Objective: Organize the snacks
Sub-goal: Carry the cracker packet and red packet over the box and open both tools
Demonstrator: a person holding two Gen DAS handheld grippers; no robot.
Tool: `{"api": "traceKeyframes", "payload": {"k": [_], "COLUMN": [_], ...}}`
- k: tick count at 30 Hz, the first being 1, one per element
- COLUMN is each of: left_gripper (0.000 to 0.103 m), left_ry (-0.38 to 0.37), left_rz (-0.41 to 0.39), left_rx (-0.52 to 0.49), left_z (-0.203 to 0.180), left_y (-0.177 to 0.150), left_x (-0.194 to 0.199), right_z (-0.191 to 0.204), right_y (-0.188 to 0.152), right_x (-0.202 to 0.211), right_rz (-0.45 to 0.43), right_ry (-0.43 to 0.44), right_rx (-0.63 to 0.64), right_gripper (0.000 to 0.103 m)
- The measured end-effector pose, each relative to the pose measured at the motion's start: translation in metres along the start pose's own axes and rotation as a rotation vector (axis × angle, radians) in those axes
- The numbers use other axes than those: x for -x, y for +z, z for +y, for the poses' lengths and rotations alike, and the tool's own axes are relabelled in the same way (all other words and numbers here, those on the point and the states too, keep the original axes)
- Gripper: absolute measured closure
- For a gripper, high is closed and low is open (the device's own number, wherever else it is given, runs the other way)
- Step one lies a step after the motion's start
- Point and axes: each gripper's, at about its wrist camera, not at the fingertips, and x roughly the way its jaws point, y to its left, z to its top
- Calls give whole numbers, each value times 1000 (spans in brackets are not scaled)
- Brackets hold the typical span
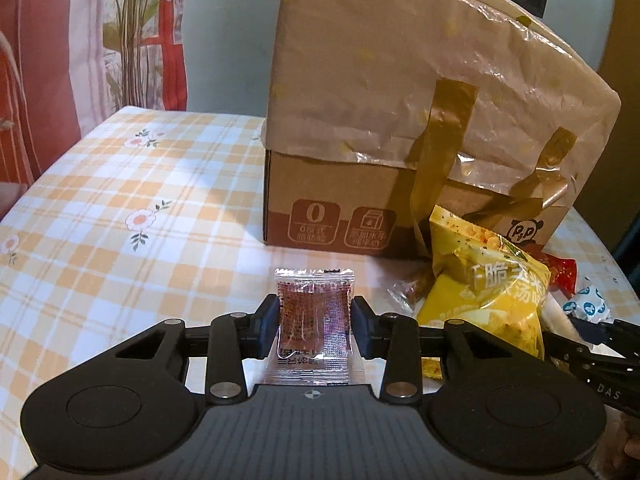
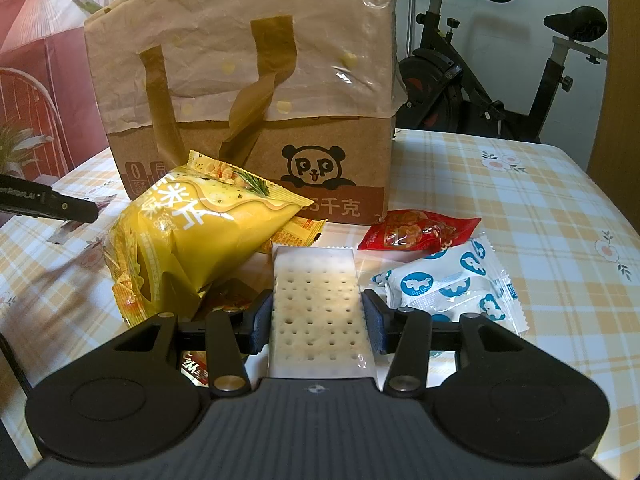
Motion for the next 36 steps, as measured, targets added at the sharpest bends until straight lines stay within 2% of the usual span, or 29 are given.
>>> {"api": "traceKeyframes", "payload": {"k": [5, 8, 13, 20, 30, 34, 36], "left_gripper": [62, 62, 62, 62, 62, 62, 62], "left_ry": [-5, 17, 23, -24, -75, -74, -78], "left_rz": [-26, -87, -162, -292, -482, -523, -512], "left_rx": [-2, -40, -70, -122, -173, -178, -170], "left_z": [7, 5, 4, -6, -30, -35, -38], "left_y": [7, 10, 23, 50, 114, 142, 158], "left_x": [1, 12, 30, 62, 94, 87, 76], "right_z": [-1, -4, -10, -14, -12, -12, -12], "right_y": [1, 2, 10, 35, 108, 146, 164], "right_x": [0, 6, 26, 55, 86, 88, 84], "right_rz": [4, -1, -58, -170, -376, -440, -462], "right_ry": [5, 21, 35, 36, 46, 69, 84], "right_rx": [-8, -39, -87, -105, -44, -33, -42], "right_gripper": [54, 54, 54, 54, 54, 54, 54]}}
